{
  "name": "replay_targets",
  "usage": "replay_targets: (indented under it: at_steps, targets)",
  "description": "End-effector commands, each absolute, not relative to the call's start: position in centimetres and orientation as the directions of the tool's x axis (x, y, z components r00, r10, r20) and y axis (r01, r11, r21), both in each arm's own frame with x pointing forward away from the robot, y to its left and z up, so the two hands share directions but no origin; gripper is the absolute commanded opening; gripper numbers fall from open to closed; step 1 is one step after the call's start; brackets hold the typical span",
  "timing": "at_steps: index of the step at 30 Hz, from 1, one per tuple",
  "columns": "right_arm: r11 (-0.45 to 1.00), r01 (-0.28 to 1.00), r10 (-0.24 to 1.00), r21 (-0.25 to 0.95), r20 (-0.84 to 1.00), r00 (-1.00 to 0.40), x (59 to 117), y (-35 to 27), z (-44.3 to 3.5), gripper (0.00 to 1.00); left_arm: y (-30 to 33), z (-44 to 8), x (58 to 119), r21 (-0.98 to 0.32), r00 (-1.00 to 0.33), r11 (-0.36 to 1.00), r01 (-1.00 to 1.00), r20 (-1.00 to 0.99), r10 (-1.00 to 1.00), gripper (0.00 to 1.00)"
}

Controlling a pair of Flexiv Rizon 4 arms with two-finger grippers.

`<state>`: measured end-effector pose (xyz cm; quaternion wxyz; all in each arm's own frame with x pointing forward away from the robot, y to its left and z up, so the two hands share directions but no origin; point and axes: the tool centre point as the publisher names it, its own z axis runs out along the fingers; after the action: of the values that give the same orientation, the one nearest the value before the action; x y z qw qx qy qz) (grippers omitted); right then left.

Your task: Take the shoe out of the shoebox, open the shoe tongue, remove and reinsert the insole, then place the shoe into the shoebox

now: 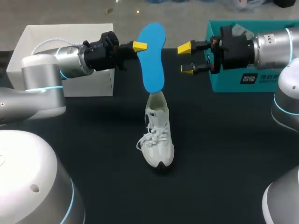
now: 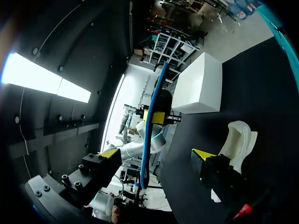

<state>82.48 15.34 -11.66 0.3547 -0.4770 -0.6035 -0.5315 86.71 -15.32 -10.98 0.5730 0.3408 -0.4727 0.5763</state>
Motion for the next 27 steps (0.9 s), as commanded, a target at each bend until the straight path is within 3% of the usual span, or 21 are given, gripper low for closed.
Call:
replay_targets:
  at_steps: [1, 5, 11, 14, 17, 27]
  targets:
    - [-0.024, 0.953, 0.201, 0.304, 0.935, -0.293, 82.4, 15.5, -11.7, 1.00, -15.3, -11.1, 86.7, -0.156, -0.112, 0.104, -0.982, 0.934, 0.340, 0.00]
    - [-0.024, 0.953, 0.201, 0.304, 0.935, -0.293, 82.4, 15.5, -11.7, 1.00, -15.3, -11.1, 86.7, -0.156, -0.112, 0.104, -0.982, 0.934, 0.340, 0.00]
    - [-0.024, 0.953, 0.201, 0.304, 0.935, -0.293, 82.4, 15.5, -11.7, 1.00, -15.1, -10.7, 87.3, -0.520, -0.513, 0.030, -0.854, 0.850, 0.121, 0.00]
    - [-0.024, 0.953, 0.201, 0.304, 0.935, -0.293, 82.4, 15.5, -11.7, 1.00, -14.6, -10.0, 87.6, -0.608, -0.604, -0.009, -0.794, 0.788, 0.118, 0.00]
    - [-0.024, 0.953, 0.201, 0.304, 0.935, -0.293, 82.4, 15.5, -11.7, 1.00, -14.5, -9.3, 88.0, -0.515, -0.493, 0.001, -0.857, 0.820, 0.291, 0.00]
    - [-0.024, 0.953, 0.201, 0.304, 0.935, -0.293, 82.4, 15.5, -11.7, 1.00, -14.5, -9.3, 88.0, -0.515, -0.493, 0.001, -0.857, 0.820, 0.291, 0.00]
